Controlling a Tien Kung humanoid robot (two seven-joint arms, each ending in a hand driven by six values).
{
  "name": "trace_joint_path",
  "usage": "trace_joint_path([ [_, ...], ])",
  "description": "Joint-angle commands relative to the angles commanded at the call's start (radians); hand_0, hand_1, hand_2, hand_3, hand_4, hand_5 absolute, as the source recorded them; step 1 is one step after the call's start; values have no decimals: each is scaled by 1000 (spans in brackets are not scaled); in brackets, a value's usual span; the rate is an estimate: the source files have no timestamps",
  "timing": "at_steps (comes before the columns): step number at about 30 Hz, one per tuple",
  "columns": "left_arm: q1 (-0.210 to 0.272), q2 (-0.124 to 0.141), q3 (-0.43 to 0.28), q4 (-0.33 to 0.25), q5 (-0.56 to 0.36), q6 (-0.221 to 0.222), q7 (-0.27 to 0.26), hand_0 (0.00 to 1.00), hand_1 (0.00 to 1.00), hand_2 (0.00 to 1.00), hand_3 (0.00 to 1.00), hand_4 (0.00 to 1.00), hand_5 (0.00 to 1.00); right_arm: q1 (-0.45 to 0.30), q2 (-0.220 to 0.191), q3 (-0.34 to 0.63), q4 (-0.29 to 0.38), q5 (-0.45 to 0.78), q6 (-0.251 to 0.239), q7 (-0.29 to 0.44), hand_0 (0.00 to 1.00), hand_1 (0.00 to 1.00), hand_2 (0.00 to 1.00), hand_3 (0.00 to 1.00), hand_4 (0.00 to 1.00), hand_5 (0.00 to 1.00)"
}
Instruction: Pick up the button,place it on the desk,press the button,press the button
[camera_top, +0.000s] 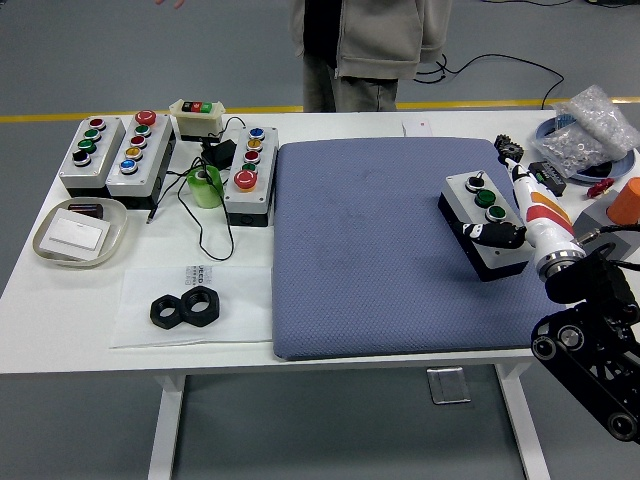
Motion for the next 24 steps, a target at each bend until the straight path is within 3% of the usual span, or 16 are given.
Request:
trace_joint_path([
  [18, -3, 1, 1, 0, -4, 1, 0, 718, 826, 879, 832, 642, 998, 67, 45, -4, -148, -41, 42, -73, 992, 884, 974, 965, 998, 238],
  [19, -3, 1, 0, 0, -3, 1, 0, 716, 827, 880, 832, 642, 998, 71, 47, -4, -155, -43, 43, -75, 956, 823, 911, 928, 998, 233],
  [24, -3, 1, 0, 1, -5, 1, 0, 716, 827, 880, 832, 642, 998, 100, 56, -6, -187, -46, 67, -87, 956, 823, 911, 928, 998, 233],
])
